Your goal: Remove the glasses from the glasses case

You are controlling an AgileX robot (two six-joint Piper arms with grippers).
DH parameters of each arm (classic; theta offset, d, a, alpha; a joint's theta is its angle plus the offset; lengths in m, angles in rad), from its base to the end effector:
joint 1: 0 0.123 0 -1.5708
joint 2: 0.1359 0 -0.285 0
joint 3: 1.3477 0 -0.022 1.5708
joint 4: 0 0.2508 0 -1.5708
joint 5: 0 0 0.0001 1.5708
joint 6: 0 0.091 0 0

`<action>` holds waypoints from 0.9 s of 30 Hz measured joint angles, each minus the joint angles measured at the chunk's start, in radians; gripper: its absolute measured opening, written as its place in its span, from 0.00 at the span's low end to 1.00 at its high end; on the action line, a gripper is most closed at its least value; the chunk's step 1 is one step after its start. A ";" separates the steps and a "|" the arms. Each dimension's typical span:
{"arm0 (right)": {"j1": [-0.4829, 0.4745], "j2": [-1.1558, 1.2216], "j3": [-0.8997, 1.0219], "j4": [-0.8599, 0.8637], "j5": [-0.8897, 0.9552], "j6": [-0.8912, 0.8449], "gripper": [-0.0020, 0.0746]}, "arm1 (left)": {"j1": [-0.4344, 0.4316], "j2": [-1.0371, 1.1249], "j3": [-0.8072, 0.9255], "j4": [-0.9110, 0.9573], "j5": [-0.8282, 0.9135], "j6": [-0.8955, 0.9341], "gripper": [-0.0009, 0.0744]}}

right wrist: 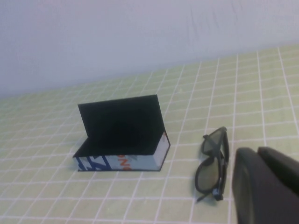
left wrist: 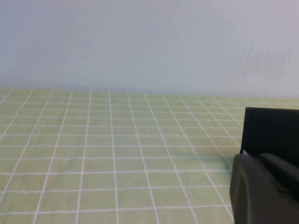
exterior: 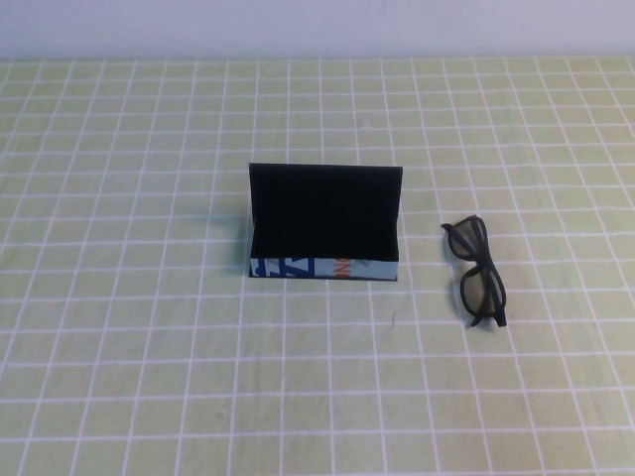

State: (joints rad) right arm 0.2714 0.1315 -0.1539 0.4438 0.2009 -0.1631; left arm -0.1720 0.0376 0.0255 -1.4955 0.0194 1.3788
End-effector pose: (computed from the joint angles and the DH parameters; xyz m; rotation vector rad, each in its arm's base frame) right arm 0.0580 0.0243 0.2410 -0.0652 1.6639 0.4848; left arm 0.0592 -0.0122 0.2023 0.0583 1.5521 -0.2434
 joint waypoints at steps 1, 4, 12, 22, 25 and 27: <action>0.000 0.000 0.009 0.001 0.002 0.000 0.00 | 0.000 0.000 0.000 0.000 0.000 0.000 0.01; 0.000 0.000 0.036 -0.015 0.000 0.000 0.00 | 0.000 0.000 0.000 0.000 0.000 0.000 0.01; -0.127 -0.025 0.140 -0.135 -0.075 0.000 0.00 | 0.000 0.000 0.000 0.000 0.000 0.002 0.01; -0.269 -0.139 0.182 -0.168 0.081 -0.049 0.00 | 0.000 0.000 0.000 0.000 0.000 0.002 0.01; -0.269 -0.139 0.182 -0.151 0.120 -0.052 0.00 | 0.000 0.000 0.000 0.000 0.000 0.002 0.01; -0.269 -0.139 0.182 -0.140 0.122 -0.052 0.00 | 0.000 0.000 0.000 0.000 0.000 0.002 0.01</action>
State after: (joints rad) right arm 0.0027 -0.0077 0.0281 0.3037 0.3232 -0.2147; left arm -0.1720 0.0376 0.0255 -1.4955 0.0194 1.3808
